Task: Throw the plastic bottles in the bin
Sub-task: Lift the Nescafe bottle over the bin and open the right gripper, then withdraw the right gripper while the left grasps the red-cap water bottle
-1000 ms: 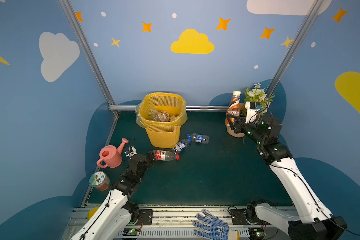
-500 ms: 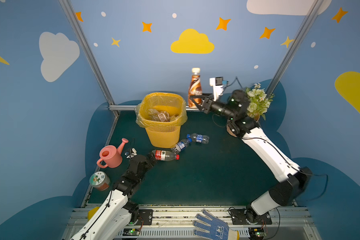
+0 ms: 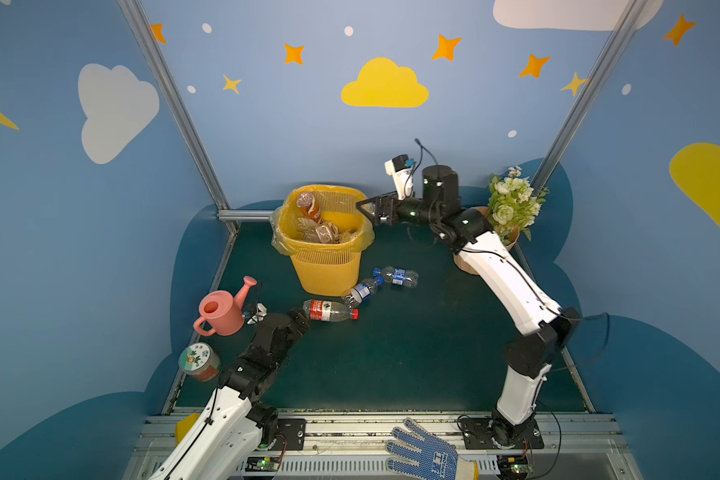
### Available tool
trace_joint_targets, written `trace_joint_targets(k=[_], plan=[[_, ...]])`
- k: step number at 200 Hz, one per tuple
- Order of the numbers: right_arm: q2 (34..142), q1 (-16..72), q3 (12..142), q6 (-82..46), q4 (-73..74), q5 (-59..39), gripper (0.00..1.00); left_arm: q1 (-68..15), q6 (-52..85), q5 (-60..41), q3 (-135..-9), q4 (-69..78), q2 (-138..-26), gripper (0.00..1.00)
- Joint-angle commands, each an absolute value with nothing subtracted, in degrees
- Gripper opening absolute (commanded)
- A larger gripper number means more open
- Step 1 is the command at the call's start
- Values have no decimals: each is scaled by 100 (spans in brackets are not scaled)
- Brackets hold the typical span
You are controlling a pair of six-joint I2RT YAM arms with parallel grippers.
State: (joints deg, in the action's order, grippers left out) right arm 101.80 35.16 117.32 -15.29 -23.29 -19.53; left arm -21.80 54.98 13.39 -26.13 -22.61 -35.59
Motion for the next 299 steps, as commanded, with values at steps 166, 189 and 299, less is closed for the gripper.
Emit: trace_joint_targets(k=[166, 189, 299], plan=[[6807, 2122, 5572, -2353, -994, -1156, 96, -2920, 8462, 1222, -2754, -671, -5612, 100], [6733, 2059, 5367, -2399, -1031, -1155, 95, -2918, 8670, 1178, -2847, -548, -6016, 100], [6490, 1881, 5098, -2474, -1414, -949, 95, -2649, 8909, 1020, -3262, 204, -7734, 90]])
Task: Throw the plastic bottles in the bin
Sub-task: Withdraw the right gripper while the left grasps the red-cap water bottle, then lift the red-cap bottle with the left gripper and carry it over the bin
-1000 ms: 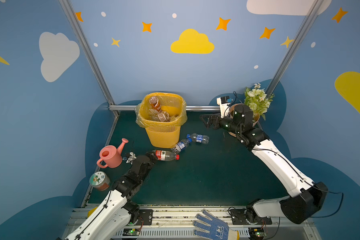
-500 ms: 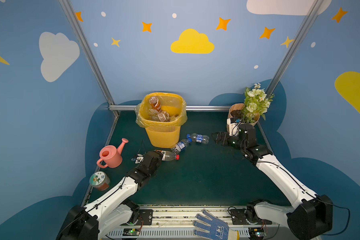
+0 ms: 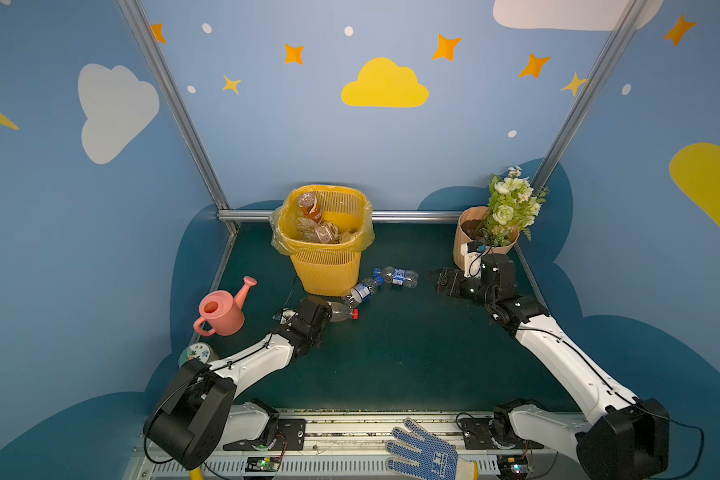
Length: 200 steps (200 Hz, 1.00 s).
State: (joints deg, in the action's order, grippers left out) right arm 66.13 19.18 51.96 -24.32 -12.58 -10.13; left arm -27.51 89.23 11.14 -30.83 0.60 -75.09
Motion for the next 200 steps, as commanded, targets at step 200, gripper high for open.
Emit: trace_joint_targets(k=[200], plan=[[6127, 1666, 4835, -2443, -1705, -676, 95, -2369, 8290, 562, -3576, 193, -8910, 76]])
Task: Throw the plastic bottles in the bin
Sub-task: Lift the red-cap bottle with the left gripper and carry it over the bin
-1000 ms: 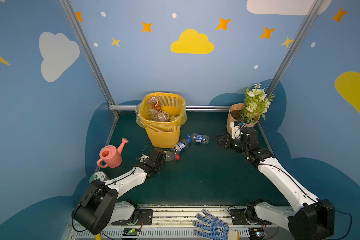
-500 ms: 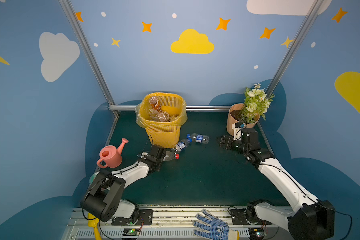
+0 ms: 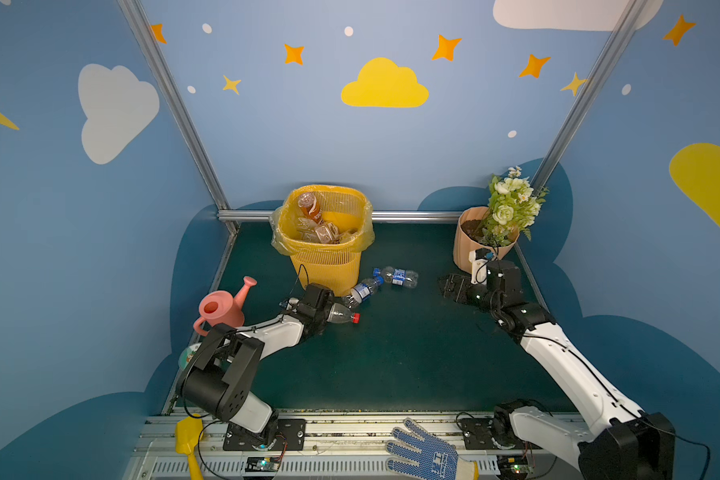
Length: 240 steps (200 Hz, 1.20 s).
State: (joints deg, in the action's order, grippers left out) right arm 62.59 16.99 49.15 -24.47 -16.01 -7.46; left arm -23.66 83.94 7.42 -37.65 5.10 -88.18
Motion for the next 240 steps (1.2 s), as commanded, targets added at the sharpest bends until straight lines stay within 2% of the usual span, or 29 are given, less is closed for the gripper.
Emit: trace_joint_targets(k=[1, 37, 94, 147, 204, 240], plan=[[6131, 1662, 4839, -2437, -1705, -677, 96, -2367, 8294, 562, -3568, 193, -8898, 76], [6152, 1657, 4808, -2474, -1669, -714, 95, -2349, 8383, 733, -3173, 205, -8420, 65], [6162, 1645, 4782, -2562, -1622, -791, 96, -2362, 8166, 1238, -2738, -268, -7160, 63], [6143, 1645, 4775, -2661, -1592, -868, 95, -2442, 7487, 1969, -2599, -1079, -5239, 61], [6238, 1646, 4816, -2685, -1448, -1137, 95, -2487, 6077, 2799, -2913, -1583, -3148, 57], [6255, 1657, 4843, -2637, -1372, -1261, 95, -2489, 3660, 3392, -4092, -1093, -2830, 57]])
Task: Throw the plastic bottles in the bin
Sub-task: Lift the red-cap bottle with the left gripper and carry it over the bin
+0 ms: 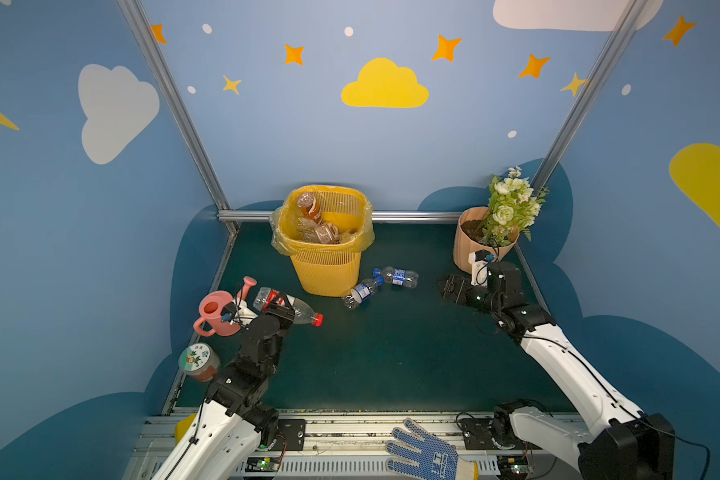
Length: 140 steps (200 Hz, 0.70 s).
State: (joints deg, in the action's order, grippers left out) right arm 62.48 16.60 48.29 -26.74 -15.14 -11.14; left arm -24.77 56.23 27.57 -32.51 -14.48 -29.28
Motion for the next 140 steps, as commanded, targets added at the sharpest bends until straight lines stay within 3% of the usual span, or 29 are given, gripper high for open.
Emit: trace_joint_targets(k=[1, 45, 80, 108, 119, 140], plan=[[6256, 1659, 4843, -2632, -1376, -1263, 95, -2488, 3592, 3401, -4138, -1070, -2839, 57], [6206, 1652, 4746, -2678, -1347, -1230, 95, -2488, 1228, 2832, -5680, 233, -3826, 56], [6120, 1652, 4732, -2675, -1423, -1206, 95, -2489, 647, 2110, -6434, 1323, -5057, 56], [5974, 1653, 4672, -2662, -1507, -1118, 95, -2499, 454, 1697, -7423, 1058, -6481, 59], [5921, 1652, 4643, -2656, -1528, -1117, 95, -2471, 431, 1493, -7848, 808, -7135, 65], [5825, 1652, 4636, -2606, -1640, -1059, 95, -2402, 486, 1196, -9110, -820, -8333, 87]])
